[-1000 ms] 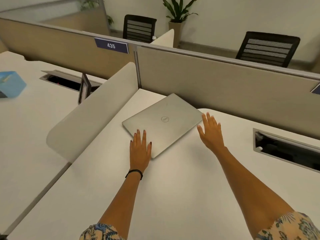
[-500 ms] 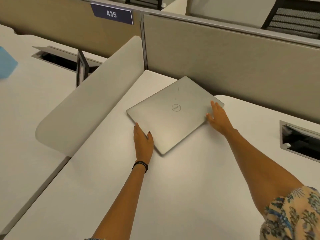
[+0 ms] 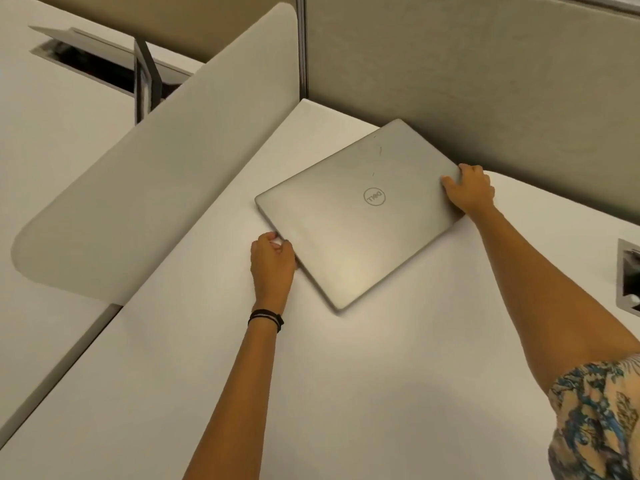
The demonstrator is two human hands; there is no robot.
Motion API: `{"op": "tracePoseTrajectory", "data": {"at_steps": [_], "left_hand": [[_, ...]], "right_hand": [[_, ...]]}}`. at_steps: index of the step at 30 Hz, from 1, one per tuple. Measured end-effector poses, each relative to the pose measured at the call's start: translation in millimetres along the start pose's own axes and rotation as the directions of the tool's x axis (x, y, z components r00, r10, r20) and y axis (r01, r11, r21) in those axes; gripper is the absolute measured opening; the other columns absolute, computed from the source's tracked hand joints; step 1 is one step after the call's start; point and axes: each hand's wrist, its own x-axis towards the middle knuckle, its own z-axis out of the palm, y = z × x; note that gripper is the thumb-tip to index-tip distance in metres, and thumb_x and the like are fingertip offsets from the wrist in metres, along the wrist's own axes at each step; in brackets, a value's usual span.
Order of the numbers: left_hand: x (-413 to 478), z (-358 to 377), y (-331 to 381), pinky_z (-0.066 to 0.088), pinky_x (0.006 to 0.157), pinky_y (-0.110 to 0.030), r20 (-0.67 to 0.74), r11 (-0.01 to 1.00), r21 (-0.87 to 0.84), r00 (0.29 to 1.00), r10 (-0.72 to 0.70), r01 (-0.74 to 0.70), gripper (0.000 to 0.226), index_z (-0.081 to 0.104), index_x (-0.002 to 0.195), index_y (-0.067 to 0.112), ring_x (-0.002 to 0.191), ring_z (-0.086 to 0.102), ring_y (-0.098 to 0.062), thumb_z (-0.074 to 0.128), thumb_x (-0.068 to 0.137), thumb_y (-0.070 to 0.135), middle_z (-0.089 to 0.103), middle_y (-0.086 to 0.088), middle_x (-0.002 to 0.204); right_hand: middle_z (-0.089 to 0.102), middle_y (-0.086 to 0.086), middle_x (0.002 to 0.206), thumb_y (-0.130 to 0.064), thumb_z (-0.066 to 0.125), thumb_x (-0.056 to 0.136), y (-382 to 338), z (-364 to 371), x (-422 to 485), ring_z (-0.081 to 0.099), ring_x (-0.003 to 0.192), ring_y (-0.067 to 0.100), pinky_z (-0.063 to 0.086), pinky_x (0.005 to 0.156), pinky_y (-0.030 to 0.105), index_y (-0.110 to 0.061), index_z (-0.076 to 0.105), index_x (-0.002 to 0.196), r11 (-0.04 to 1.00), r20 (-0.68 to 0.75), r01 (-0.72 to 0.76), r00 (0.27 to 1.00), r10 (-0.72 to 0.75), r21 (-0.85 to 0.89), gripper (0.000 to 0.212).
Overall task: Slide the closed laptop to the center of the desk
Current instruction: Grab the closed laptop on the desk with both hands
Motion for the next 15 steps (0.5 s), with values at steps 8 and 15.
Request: {"op": "tracePoseTrajectory", "data": {"at_steps": [8, 15], "left_hand": [[2.6, -5.7, 19.4, 0.06, 0.073, -0.046, 0.179, 0.982, 0.039, 0.966, -0.187, 0.183, 0.038, 0.054, 0.066, 0.006, 0.067, 0.07, -0.038, 0.049, 0.094, 0.032, 0.065, -0.018, 0.065], [5.5, -0.3, 4.9, 0.059, 0.076, -0.048, 0.11, 0.989, 0.023, 0.983, -0.145, 0.143, 0.028, 0.052, 0.078, 0.011, 0.049, 0.065, -0.022, 0.052, 0.093, 0.035, 0.063, -0.01, 0.061]], "right_hand": [[0.057, 0.019, 0.115, -0.045, 0.046, 0.088, -21.5, -7.1, 40.6, 0.049, 0.111, 0.037, 0.04, 0.093, 0.042, -0.013, 0.058, 0.087, 0.968, 0.114, -0.087, 0.992, 0.061, 0.234, 0.034], [0.041, 0.015, 0.144, -0.039, 0.055, 0.089, -19.4, -14.6, 45.1, 0.039, 0.13, 0.032, 0.032, 0.104, 0.039, 0.001, 0.041, 0.134, 0.861, 0.177, -0.243, 0.967, 0.181, 0.446, 0.062]]}}
